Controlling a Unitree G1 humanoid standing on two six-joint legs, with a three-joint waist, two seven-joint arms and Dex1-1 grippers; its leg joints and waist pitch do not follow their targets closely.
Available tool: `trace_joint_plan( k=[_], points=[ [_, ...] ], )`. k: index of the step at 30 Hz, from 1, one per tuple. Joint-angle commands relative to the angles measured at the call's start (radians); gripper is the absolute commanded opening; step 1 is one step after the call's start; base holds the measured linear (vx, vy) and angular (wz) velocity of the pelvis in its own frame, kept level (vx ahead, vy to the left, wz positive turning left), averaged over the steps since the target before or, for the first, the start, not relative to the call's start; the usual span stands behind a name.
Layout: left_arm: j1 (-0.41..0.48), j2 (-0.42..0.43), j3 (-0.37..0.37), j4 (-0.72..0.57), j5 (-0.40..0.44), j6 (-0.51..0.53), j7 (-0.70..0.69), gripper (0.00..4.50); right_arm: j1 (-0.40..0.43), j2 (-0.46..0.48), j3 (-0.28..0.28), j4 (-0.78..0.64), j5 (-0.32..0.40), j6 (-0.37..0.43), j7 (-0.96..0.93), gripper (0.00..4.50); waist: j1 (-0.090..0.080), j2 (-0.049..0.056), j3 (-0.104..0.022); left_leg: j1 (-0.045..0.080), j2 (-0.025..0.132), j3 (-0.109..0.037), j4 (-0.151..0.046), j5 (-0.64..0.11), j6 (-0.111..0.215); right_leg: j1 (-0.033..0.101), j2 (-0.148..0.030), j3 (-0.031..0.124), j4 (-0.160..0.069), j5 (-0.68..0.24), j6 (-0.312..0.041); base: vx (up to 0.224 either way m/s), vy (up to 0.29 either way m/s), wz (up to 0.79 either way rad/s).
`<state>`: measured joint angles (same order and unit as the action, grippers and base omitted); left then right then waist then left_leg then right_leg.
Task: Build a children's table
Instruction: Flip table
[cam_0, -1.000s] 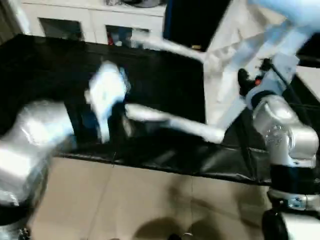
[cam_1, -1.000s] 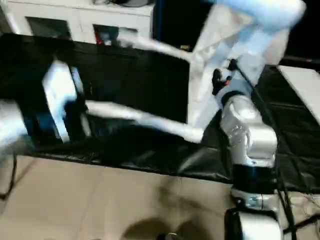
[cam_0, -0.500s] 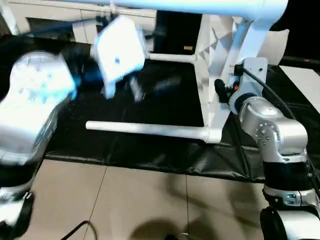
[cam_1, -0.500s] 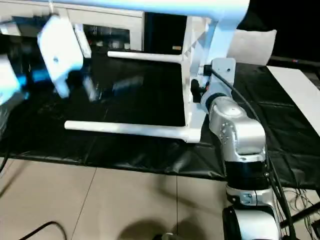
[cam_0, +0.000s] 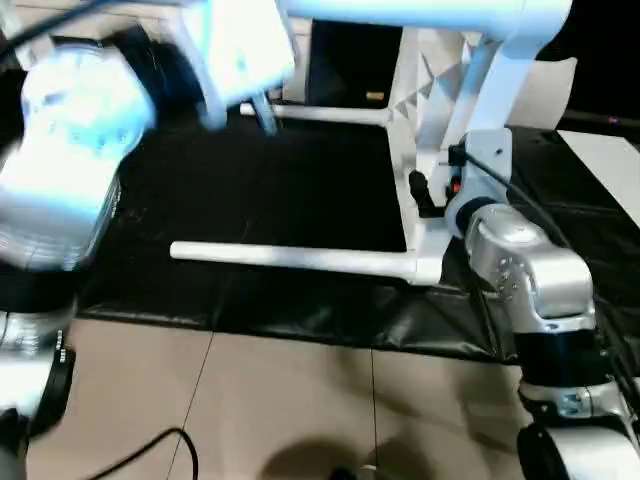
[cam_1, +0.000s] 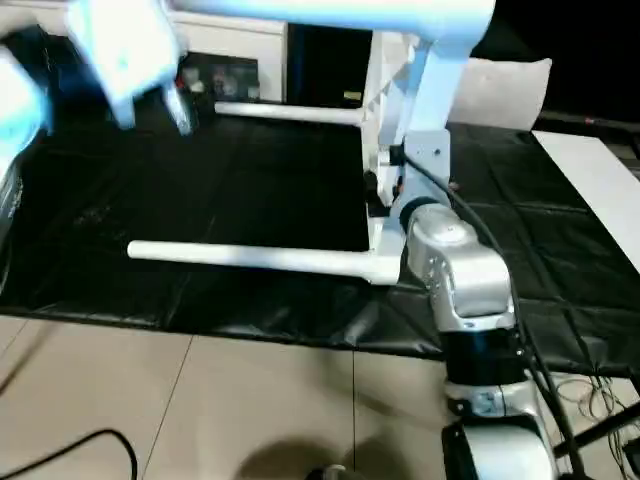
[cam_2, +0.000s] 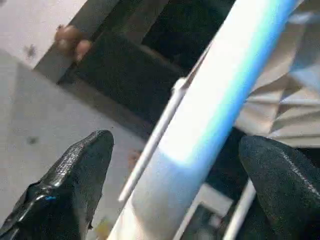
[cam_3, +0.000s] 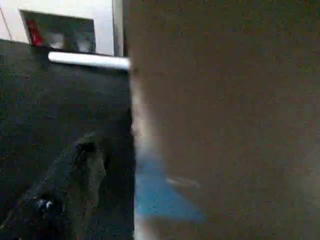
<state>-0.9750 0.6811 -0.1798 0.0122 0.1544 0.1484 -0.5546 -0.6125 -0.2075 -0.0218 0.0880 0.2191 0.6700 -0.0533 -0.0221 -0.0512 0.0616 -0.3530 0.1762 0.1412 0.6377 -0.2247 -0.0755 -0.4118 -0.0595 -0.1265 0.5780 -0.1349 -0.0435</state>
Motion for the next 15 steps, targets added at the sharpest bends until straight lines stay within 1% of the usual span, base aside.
trace_joint_plan(
  k=[1, 2, 3, 4, 5, 6, 7, 8, 9, 10, 11, 12, 13, 14, 15],
  points=[
    [-0.039, -0.009, -0.019, 0.064, 0.041, -0.047, 0.035, 4.50, 0.017, 0.000, 0.002, 0.024, -0.017, -0.062, 0.029, 4.28, 0.002, 0.018, -0.073, -0.001, 0.036, -0.010, -0.075, -0.185, -0.032, 0.058, -0.082, 0.054, -0.076, -0.464, -0.004, 0.000, 0.000, 0.00],
    [-0.052, -0.017, -0.018, 0.096, 0.051, -0.065, 0.048, 4.50, 0.023, 0.004, -0.003, 0.035, -0.022, -0.084, 0.028, 4.16, 0.005, 0.022, -0.074, -0.006, 0.037, -0.010, -0.077, -0.163, -0.029, 0.061, -0.082, 0.058, -0.070, -0.417, -0.024, 0.000, 0.000, 0.00],
    [-0.053, -0.018, -0.017, 0.099, 0.053, -0.067, 0.049, 4.23, 0.023, 0.005, -0.004, 0.036, -0.022, -0.086, 0.028, 4.08, 0.005, 0.021, -0.074, -0.007, 0.038, -0.010, -0.077, -0.159, -0.029, 0.062, -0.082, 0.058, -0.069, -0.405, -0.031, 0.000, 0.000, 0.00],
    [-0.057, -0.021, -0.017, 0.108, 0.057, -0.076, 0.052, 4.16, 0.025, 0.008, -0.008, 0.040, -0.021, -0.091, 0.027, 4.06, 0.005, 0.020, -0.075, -0.007, 0.039, -0.010, -0.078, -0.157, -0.031, 0.064, -0.082, 0.059, -0.065, -0.395, -0.038, 0.000, 0.000, 0.00],
    [-0.063, -0.026, -0.016, 0.119, 0.059, -0.084, 0.055, 4.16, 0.026, 0.009, -0.010, 0.047, -0.021, -0.098, 0.029, 3.97, 0.007, 0.024, -0.075, -0.006, 0.041, -0.010, -0.078, -0.149, -0.031, 0.064, -0.086, 0.062, -0.063, -0.379, -0.059, 0.000, 0.000, 0.00],
    [-0.067, -0.028, -0.017, 0.126, 0.062, -0.089, 0.055, 4.16, 0.027, 0.010, -0.012, 0.052, -0.022, -0.105, 0.028, 3.83, 0.007, 0.026, -0.074, -0.007, 0.041, -0.010, -0.078, -0.151, -0.032, 0.065, -0.086, 0.061, -0.062, -0.379, -0.064, 0.000, 0.000, 0.00],
    [-0.084, -0.034, -0.028, 0.165, 0.077, -0.116, 0.056, 3.96, 0.025, 0.009, -0.018, 0.073, -0.030, -0.128, 0.027, 3.65, 0.007, 0.024, -0.076, -0.008, 0.041, -0.010, -0.078, -0.148, -0.033, 0.068, -0.086, 0.062, -0.060, -0.369, -0.073, 0.000, 0.000, 0.00],
    [-0.084, -0.034, -0.028, 0.165, 0.077, -0.116, 0.056, 3.80, 0.025, 0.009, -0.018, 0.073, -0.030, -0.128, 0.027, 3.60, 0.008, 0.023, -0.076, -0.010, 0.039, -0.009, -0.078, -0.145, -0.029, 0.068, -0.087, 0.062, -0.062, -0.369, -0.073, 0.000, 0.000, 0.00],
    [-0.089, -0.035, -0.033, 0.179, 0.087, -0.127, 0.060, 3.80, 0.024, 0.009, -0.018, 0.082, -0.035, -0.139, 0.027, 3.60, 0.009, 0.023, -0.076, -0.009, 0.038, -0.008, -0.076, -0.141, -0.028, 0.068, -0.086, 0.064, -0.060, -0.365, -0.076, 0.000, 0.000, 0.00],
    [-0.092, -0.037, -0.034, 0.190, 0.093, -0.138, 0.063, 3.72, 0.024, 0.009, -0.019, 0.089, -0.038, -0.149, 0.029, 3.51, 0.008, 0.026, -0.075, -0.009, 0.038, -0.007, -0.077, -0.145, -0.027, 0.067, -0.085, 0.063, -0.063, -0.375, -0.074, 0.000, 0.000, 0.00],
    [-0.096, -0.037, -0.040, 0.200, 0.097, -0.143, 0.055, 3.72, 0.024, 0.006, -0.014, 0.094, -0.045, -0.156, 0.032, 3.51, 0.008, 0.026, -0.075, -0.010, 0.037, -0.008, -0.076, -0.147, -0.027, 0.069, -0.085, 0.062, -0.063, -0.382, -0.074, 0.000, 0.000, 0.00],
    [-0.098, -0.039, -0.042, 0.209, 0.100, -0.150, 0.051, 3.64, 0.025, 0.008, -0.016, 0.097, -0.048, -0.163, 0.035, 3.20, 0.009, 0.025, -0.075, -0.009, 0.037, -0.008, -0.077, -0.146, -0.027, 0.069, -0.086, 0.062, -0.063, -0.385, -0.074, 0.000, 0.000, 0.00],
    [-0.097, -0.042, -0.045, 0.218, 0.102, -0.153, 0.044, 3.48, 0.026, 0.011, -0.015, 0.098, -0.052, -0.168, 0.036, 3.17, 0.009, 0.025, -0.075, -0.009, 0.037, -0.007, -0.076, -0.147, -0.023, 0.068, -0.085, 0.062, -0.065, -0.391, -0.073, 0.000, 0.000, 0.00],
    [-0.097, -0.042, -0.045, 0.218, 0.102, -0.153, 0.043, 3.48, 0.025, 0.011, -0.015, 0.098, -0.052, -0.168, 0.036, 3.12, 0.009, 0.025, -0.074, -0.009, 0.037, -0.008, -0.077, -0.147, -0.023, 0.069, -0.086, 0.062, -0.064, -0.394, -0.073, 0.000, 0.000, 0.00],
    [-0.098, -0.043, -0.046, 0.222, 0.105, -0.154, 0.041, 3.28, 0.025, 0.012, -0.015, 0.099, -0.054, -0.170, 0.037, 2.99, 0.009, 0.027, -0.075, -0.009, 0.041, -0.009, -0.078, -0.140, -0.025, 0.069, -0.086, 0.062, -0.061, -0.383, -0.077, 0.000, 0.000, 0.00]
  ],
)
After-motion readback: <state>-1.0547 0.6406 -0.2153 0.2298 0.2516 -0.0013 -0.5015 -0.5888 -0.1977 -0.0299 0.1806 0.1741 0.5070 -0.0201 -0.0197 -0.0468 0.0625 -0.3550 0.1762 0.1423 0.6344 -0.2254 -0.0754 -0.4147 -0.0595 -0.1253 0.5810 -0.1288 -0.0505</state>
